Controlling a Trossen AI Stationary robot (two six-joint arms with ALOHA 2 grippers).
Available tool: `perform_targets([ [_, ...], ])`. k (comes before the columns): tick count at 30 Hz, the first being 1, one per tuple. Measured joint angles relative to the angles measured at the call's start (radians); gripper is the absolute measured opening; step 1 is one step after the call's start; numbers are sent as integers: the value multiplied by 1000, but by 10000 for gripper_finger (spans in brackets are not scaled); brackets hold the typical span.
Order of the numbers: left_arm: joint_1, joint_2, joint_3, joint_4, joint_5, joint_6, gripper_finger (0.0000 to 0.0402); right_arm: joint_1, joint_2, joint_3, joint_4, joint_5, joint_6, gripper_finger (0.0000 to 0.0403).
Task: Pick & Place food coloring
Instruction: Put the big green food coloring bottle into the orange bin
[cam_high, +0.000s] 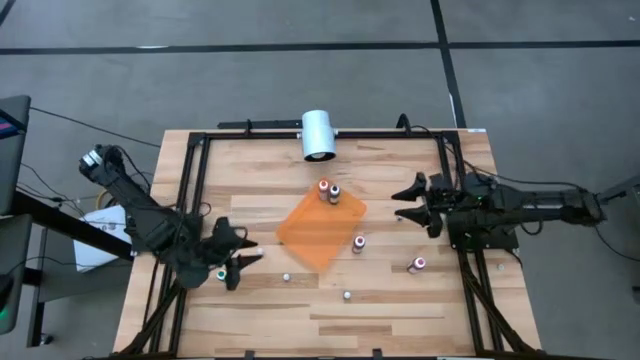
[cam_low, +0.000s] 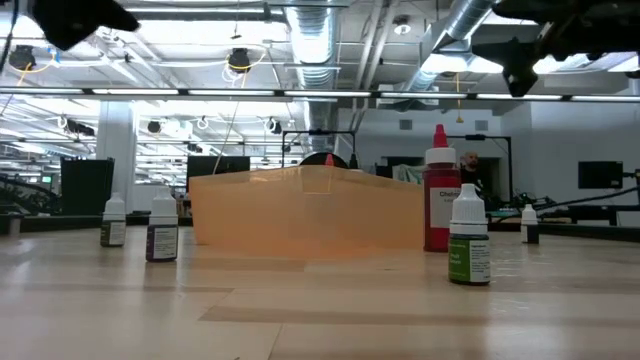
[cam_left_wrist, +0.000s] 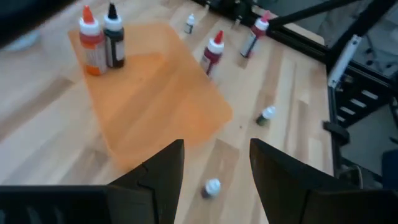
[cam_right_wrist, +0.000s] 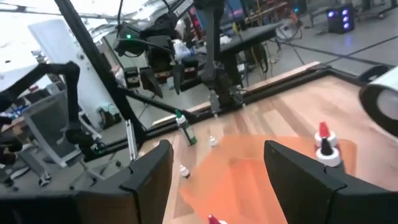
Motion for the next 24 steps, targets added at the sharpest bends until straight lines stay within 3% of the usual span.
perform_targets([
  [12, -301, 1, -21, -97, 17, -434, 174, 105, 78, 0, 69, 61, 42, 240],
  [24, -385, 2, 10, -373, 204, -806, 174, 103, 78, 0, 57, 62, 34, 240],
])
